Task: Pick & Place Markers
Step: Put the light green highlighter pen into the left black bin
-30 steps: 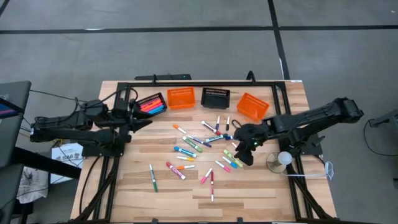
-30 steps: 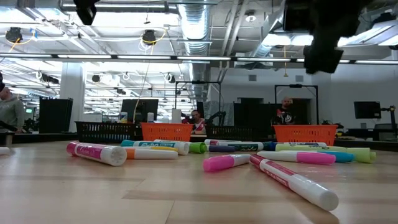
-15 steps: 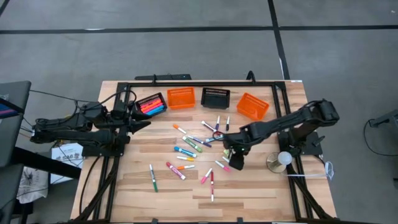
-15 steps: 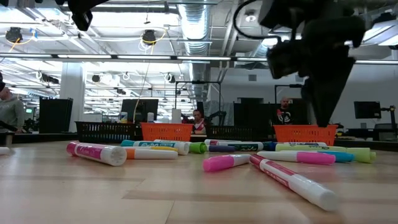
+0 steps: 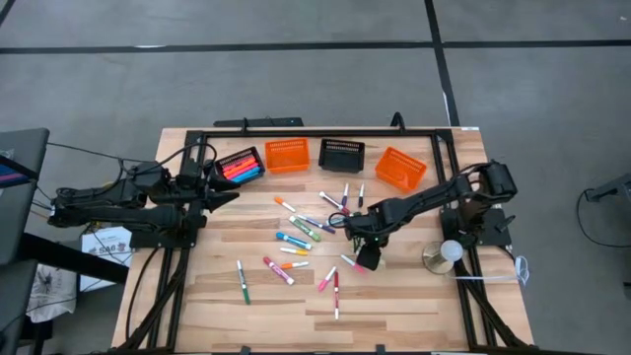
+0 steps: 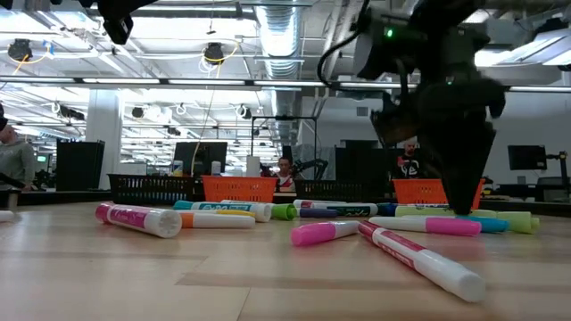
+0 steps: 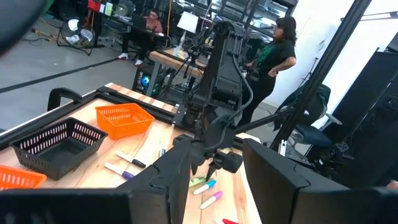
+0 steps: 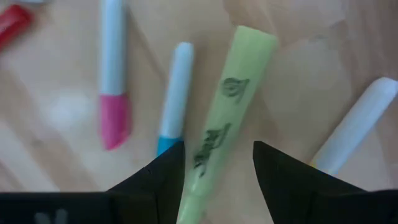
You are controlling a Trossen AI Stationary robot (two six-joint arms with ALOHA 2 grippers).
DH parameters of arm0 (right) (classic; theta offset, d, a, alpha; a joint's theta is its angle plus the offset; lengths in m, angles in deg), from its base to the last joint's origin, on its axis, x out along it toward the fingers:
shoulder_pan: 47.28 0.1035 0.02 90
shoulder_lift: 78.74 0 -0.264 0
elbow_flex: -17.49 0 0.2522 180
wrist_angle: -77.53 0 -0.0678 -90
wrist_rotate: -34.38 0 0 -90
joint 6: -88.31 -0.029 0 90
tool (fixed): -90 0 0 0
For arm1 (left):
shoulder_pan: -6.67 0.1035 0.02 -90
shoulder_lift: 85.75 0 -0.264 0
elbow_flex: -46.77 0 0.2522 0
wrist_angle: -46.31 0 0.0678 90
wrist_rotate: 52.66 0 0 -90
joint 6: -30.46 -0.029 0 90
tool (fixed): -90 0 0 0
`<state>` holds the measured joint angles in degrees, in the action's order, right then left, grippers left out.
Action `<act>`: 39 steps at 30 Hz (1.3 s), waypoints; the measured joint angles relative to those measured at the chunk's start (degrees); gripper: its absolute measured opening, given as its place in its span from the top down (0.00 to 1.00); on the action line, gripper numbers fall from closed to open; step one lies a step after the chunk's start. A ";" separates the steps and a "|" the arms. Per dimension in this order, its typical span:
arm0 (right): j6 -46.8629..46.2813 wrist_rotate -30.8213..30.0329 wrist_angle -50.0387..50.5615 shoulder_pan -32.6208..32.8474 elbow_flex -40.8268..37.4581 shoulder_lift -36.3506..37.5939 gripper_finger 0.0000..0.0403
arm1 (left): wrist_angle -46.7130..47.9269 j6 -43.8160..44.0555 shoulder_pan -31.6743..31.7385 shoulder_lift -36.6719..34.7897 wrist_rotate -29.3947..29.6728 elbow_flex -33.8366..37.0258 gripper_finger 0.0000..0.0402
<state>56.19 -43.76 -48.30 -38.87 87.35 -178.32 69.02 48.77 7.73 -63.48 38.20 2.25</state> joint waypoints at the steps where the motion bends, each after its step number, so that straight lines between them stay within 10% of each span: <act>1: -0.16 -0.04 0.02 -0.28 -0.02 -0.37 0.56 | 0.00 0.00 0.00 0.00 0.00 -0.01 0.64; 39: -1.33 -6.35 -3.85 -1.94 -0.11 -0.18 0.87 | 0.00 -0.02 0.00 0.00 0.00 0.00 0.64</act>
<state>54.86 -50.11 -52.15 -40.81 87.24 -178.50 69.02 48.75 7.73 -63.48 38.20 2.25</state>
